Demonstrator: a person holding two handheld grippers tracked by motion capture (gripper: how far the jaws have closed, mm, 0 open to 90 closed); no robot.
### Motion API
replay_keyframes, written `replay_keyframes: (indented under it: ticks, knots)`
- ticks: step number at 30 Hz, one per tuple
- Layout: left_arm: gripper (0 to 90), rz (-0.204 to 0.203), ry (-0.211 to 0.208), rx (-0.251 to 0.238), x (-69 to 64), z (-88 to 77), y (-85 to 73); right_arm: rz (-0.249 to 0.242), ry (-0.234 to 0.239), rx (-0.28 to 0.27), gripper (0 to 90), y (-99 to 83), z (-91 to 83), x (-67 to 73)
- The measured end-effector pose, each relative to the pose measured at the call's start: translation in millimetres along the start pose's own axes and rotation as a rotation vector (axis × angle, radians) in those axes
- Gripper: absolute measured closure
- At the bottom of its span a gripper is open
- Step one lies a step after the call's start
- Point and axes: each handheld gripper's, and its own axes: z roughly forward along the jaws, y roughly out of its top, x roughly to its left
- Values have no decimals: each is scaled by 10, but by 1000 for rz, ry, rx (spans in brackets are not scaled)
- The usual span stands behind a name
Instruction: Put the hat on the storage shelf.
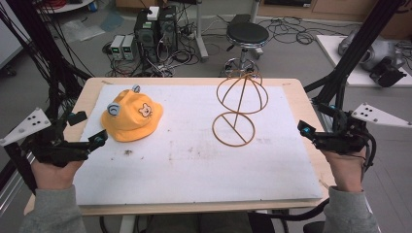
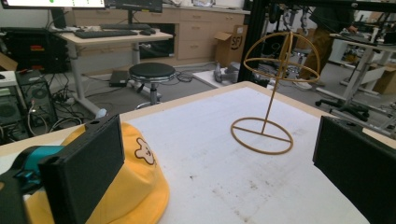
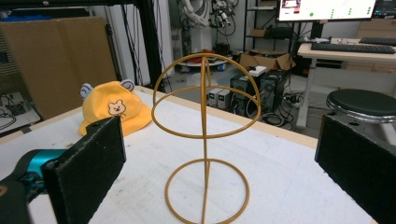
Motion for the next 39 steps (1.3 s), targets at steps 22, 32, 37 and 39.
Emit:
replay_keyframes:
  ticks: [22, 32, 37, 39]
  knots:
    - [24, -35, -59, 102, 491, 406, 69, 6, -3, 6, 13, -19, -3, -50]
    - [25, -52, -74, 134, 708, 575, 13, 1, 9, 35, 13, -49, 79, -42]
    - [36, -33, -34, 152, 797, 693, -30, -4, 14, 42, 13, -53, 98, -37]
    - [37, -39, -25, 169, 836, 738, -44, -6, 15, 44, 13, -55, 103, -46]
